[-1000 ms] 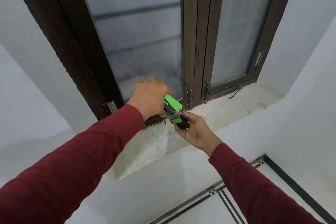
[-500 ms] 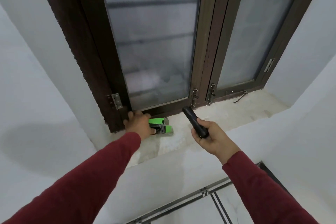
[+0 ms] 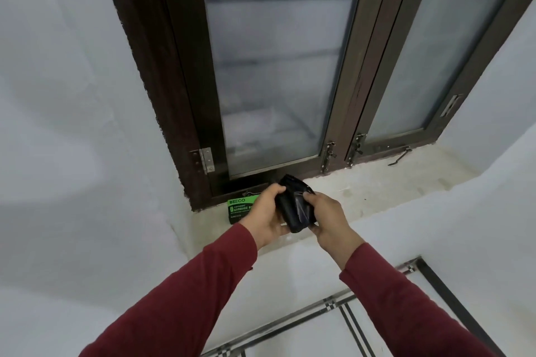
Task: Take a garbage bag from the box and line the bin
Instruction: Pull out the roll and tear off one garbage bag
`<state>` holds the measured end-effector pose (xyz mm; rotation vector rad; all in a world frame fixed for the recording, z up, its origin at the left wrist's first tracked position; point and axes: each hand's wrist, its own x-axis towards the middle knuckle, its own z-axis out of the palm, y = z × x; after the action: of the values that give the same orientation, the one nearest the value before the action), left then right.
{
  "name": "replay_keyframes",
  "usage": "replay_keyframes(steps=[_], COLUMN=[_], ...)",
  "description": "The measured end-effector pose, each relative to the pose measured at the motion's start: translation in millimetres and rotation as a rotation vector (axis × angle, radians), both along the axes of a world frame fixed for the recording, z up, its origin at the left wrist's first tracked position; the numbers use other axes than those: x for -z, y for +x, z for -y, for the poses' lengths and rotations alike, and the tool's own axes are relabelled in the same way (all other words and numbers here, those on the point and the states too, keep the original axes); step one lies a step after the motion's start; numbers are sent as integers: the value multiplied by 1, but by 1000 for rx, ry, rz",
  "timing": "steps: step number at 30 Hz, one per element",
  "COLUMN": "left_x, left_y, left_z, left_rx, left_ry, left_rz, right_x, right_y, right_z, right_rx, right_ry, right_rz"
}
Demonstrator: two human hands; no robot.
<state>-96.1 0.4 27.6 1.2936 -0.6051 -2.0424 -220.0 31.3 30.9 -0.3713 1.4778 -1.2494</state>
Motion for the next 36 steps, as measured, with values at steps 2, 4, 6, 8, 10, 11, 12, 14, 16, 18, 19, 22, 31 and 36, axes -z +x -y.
replay_keyframes(steps=[2,4,6,8,10,11,12,14,16,18,19,22,31,36], left_x=[2,7,10,12,13,11,7,3,0,-3,-4,-6,-1,-1], left_y=[5,10,16,20,23,24,24,24,22,22,21,16,11,5], left_z=[0,0,-3,-6,-5,-5,-5,-3,-2,-1,-1,-2,-1,0], left_rx=[-33,-61,-40,-16,-5,-5,-4,7,-4,-20,-25,-49,-14,14], left_ry=[51,52,35,22,3,-7,-15,-32,-31,-18,-17,-17,-29,-4], left_rz=[-65,-80,-52,-21,27,40,50,70,79,70,59,25,34,118], right_x=[4,10,17,14,12,10,7,3,-1,-1,0,1,-2,-3], right_y=[-2,-4,-9,-12,-16,-17,-17,-19,-24,-32,-36,-49,-63,-67], right_z=[0,0,-2,-8,-9,-7,-5,-3,-3,0,2,8,10,14], right_rx=[42,76,90,45,-22,-55,-89,-222,-398,-457,-452,-426,-295,-298], right_ry=[-39,-54,-69,-98,-91,-74,-55,-11,27,8,-5,-28,-75,-37], right_rz=[17,-13,-164,-381,-494,-491,-461,-393,-430,-565,-594,-549,-507,-524])
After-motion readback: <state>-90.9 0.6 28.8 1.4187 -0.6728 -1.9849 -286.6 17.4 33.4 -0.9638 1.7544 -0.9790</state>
